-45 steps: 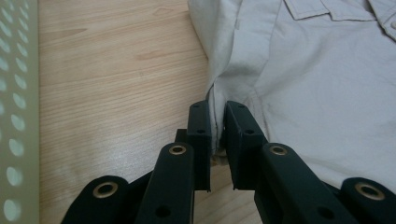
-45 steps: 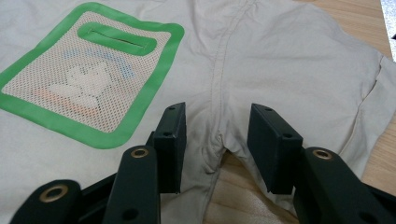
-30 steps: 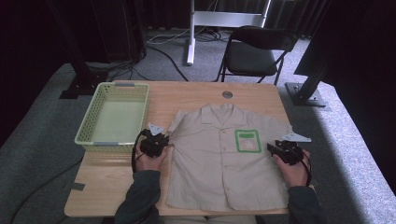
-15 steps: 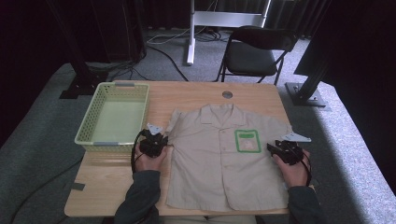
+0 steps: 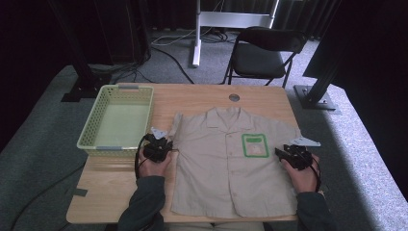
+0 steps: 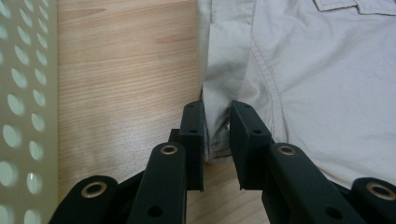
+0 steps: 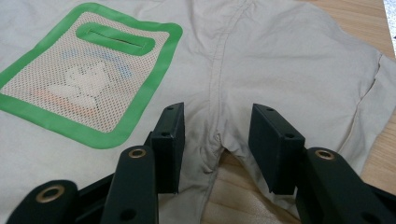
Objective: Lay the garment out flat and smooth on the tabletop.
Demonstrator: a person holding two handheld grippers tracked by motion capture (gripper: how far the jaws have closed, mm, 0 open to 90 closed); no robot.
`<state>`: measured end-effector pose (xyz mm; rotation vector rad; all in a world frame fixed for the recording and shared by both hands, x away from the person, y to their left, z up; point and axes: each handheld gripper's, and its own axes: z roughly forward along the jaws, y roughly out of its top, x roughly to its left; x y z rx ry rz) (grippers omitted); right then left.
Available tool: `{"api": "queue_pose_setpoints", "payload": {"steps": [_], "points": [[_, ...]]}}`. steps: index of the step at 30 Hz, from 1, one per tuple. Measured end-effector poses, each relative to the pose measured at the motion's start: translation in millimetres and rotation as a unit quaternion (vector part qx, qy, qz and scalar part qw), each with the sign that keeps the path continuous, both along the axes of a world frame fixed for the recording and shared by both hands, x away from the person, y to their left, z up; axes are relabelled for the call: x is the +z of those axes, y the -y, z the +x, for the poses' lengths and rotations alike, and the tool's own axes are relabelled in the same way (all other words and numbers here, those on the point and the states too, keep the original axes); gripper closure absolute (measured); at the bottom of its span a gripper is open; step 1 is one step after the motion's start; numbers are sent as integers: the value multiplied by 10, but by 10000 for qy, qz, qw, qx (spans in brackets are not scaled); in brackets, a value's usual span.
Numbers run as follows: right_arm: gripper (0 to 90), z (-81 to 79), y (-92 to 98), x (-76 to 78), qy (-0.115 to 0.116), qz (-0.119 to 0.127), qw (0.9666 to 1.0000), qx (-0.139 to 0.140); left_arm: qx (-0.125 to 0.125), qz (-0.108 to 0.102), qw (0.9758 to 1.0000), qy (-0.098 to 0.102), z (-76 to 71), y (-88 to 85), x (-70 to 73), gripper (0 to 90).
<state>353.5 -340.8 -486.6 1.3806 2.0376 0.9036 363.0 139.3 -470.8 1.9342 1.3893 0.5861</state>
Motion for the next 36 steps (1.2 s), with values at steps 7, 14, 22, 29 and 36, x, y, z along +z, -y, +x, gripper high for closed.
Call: {"api": "queue_pose_setpoints", "payload": {"steps": [7,14,22,29,36], "points": [[546,0,-1,0,0,4,10000,7,24,23,10000,-1,-13,-10,1,760],[543,0,-1,0,-2,7,10000,10,51,-32,10000,17,-32,-26,0,750],[539,1,-2,0,-3,9,10000,16,77,-40,10000,14,-41,-41,1,746],[536,1,-3,0,-3,8,10000,18,114,-62,9999,22,-57,-57,3,734],[535,0,-3,0,-4,6,10000,20,159,-100,9998,20,-66,-78,6,724]]}}
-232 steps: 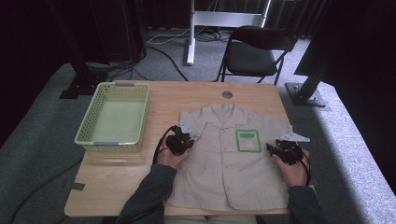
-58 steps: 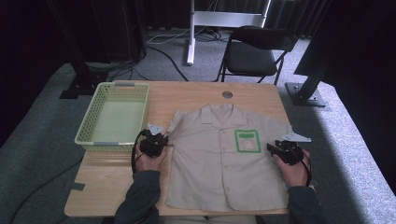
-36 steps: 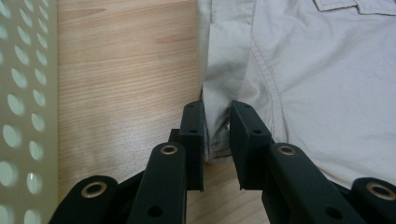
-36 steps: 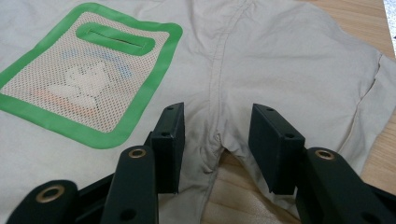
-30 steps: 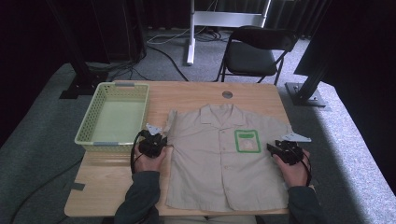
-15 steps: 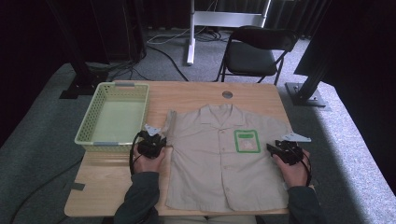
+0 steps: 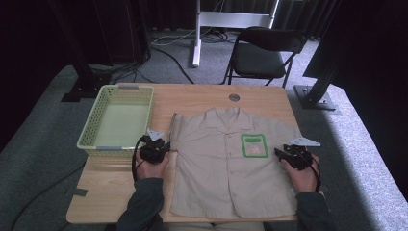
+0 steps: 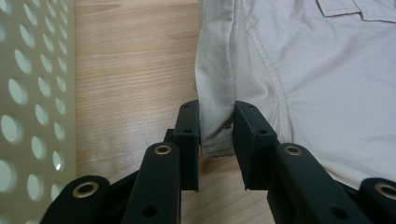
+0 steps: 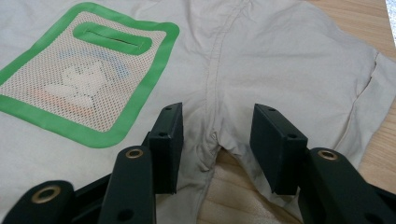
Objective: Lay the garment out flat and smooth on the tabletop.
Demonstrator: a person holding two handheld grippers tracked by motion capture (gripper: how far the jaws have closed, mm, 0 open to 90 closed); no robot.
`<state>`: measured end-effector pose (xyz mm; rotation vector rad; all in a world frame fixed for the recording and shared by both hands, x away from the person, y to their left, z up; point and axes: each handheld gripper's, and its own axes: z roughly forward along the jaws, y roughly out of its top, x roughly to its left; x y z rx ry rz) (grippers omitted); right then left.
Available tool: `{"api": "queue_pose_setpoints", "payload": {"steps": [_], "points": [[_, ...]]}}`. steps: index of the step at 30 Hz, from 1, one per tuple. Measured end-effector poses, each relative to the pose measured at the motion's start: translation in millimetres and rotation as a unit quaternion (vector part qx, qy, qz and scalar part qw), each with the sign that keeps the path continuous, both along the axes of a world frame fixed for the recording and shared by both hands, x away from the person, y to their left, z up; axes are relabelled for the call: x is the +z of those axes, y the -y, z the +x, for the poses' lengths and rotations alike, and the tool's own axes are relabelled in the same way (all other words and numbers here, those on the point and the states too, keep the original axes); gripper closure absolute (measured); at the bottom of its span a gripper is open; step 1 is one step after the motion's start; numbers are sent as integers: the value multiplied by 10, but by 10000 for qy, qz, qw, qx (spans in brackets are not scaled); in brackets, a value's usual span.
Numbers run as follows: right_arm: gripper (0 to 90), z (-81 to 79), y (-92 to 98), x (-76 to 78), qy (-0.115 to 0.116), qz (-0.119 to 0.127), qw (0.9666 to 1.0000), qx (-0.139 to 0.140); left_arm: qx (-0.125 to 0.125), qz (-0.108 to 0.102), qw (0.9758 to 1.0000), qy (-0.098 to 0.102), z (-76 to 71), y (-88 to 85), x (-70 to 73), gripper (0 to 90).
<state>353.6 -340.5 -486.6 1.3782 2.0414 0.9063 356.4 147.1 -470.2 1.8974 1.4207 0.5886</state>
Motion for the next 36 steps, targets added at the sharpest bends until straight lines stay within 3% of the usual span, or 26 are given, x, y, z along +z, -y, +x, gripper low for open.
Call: {"api": "queue_pose_setpoints", "payload": {"steps": [11,20,27,36], "points": [[532,1,-1,0,2,-2,10000,-5,169,-23,9998,79,-54,-65,12,725],[521,1,-2,0,10,-22,10000,-20,311,35,9984,479,-153,-79,63,722],[519,-7,-7,6,57,-103,9999,-71,30,9,9975,707,-209,-48,85,676],[515,-49,31,51,346,-45,9990,-265,-320,19,9944,1011,-265,9,115,628]]}}
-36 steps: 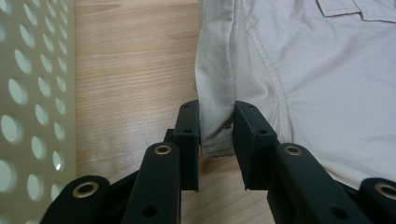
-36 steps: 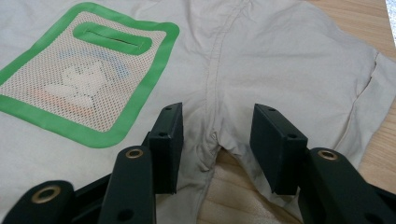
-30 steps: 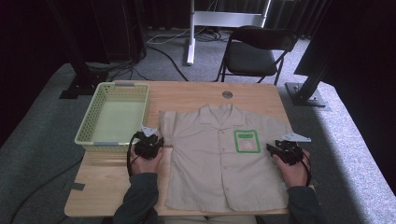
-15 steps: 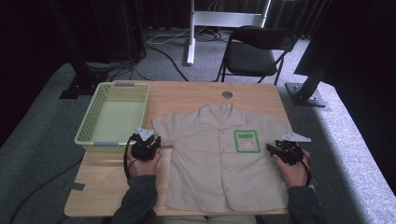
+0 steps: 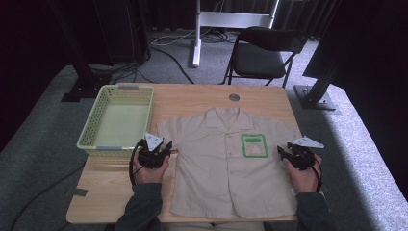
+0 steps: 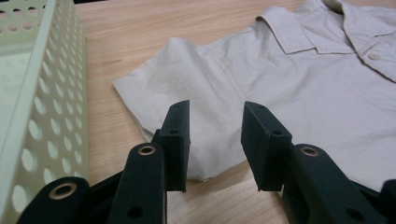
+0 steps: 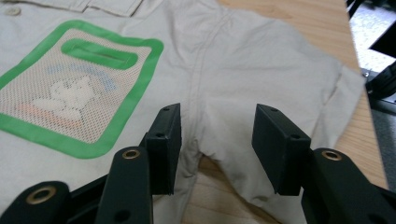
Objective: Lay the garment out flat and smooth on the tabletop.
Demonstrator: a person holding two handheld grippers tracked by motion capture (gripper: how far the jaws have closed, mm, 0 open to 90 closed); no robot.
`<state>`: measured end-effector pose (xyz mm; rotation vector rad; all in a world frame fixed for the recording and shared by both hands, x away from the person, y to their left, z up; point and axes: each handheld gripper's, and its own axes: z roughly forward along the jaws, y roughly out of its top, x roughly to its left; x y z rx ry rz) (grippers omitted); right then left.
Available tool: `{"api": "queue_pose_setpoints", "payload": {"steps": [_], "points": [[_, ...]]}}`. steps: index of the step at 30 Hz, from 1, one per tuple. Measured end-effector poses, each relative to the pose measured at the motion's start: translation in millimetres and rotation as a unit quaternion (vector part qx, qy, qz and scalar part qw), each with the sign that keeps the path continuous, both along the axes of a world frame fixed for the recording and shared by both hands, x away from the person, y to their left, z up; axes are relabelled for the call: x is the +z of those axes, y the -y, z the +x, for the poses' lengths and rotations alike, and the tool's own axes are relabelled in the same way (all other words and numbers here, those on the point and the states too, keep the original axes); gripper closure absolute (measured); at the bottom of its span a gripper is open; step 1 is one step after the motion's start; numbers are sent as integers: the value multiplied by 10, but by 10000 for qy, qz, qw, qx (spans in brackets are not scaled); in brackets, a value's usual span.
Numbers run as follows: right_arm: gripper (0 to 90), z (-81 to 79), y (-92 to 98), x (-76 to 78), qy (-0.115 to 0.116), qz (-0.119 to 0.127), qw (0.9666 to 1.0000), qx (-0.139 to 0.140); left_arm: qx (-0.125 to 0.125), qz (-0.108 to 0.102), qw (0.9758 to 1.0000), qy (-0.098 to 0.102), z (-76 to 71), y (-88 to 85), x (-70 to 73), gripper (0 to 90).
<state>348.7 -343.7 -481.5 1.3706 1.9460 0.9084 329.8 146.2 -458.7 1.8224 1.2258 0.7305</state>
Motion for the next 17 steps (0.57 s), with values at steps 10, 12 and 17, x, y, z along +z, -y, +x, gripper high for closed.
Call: {"api": "queue_pose_setpoints", "payload": {"steps": [10,12,17], "points": [[500,-55,96,51,338,166,9983,-451,-151,-60,9998,145,-28,12,15,572],[498,-63,113,57,360,195,9977,-536,-177,-61,9997,144,-26,17,13,563],[496,-81,148,69,436,249,9961,-722,-195,-48,9997,102,-20,19,11,560]]}}
